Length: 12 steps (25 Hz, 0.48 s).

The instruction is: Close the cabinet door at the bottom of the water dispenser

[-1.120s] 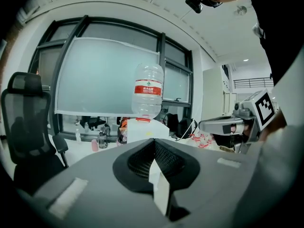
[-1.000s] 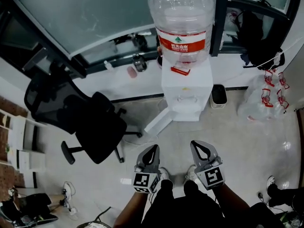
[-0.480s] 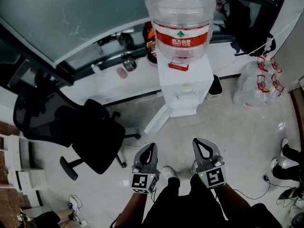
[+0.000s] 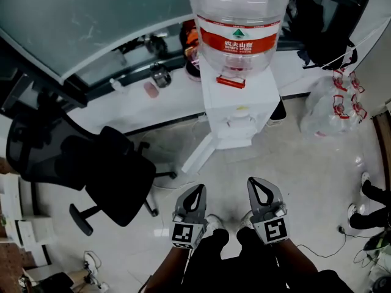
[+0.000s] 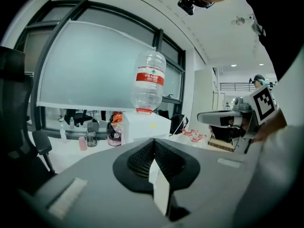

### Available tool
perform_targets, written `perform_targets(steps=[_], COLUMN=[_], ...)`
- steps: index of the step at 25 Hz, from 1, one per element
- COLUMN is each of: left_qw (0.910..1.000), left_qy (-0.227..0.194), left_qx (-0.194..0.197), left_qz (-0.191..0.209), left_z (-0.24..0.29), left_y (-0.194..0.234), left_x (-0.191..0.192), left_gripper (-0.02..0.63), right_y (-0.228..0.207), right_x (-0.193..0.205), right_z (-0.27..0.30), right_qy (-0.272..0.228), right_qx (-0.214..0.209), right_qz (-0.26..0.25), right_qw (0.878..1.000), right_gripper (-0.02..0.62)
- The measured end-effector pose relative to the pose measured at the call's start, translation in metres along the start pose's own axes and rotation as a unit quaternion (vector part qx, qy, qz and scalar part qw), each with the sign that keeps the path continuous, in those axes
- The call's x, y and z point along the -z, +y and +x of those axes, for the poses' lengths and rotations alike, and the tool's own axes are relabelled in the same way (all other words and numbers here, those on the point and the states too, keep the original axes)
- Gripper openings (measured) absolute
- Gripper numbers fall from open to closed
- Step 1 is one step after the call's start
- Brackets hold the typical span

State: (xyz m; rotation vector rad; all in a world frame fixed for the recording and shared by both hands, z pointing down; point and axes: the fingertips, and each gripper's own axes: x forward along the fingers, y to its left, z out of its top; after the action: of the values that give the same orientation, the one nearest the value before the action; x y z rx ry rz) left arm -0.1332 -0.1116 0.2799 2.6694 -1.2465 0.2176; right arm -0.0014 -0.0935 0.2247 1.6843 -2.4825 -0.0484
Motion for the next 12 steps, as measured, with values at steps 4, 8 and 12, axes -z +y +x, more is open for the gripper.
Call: perform_targets(steps=[4, 8, 12], left_qw=[0.9999, 0.9996, 0.9993], left_qy=[-0.01, -0.025, -0.036], left_qx=[-0.005, -0.009, -0.009], left_qz=[0.008, 0.007, 0.002], left_z=[0.021, 0.045, 0.073], left_y=[0.001, 0.002, 0.006], left_x=[0.025, 0.067, 0.121], left_gripper=[0.02, 0.02, 0.02], right_y=[-0.006, -0.012, -0.019], right_x=[0.026, 0.07, 0.133], right_z=[0.016, 0.031, 0.042], right_qy=[-0.02, -0.031, -0.029], right_qx=[-0.003, -0.002, 0.001], right_qz=[0.006, 0.004, 0.002], right_qw=[1.0, 1.0, 1.0], right_gripper=[0.003, 0.003, 0.003])
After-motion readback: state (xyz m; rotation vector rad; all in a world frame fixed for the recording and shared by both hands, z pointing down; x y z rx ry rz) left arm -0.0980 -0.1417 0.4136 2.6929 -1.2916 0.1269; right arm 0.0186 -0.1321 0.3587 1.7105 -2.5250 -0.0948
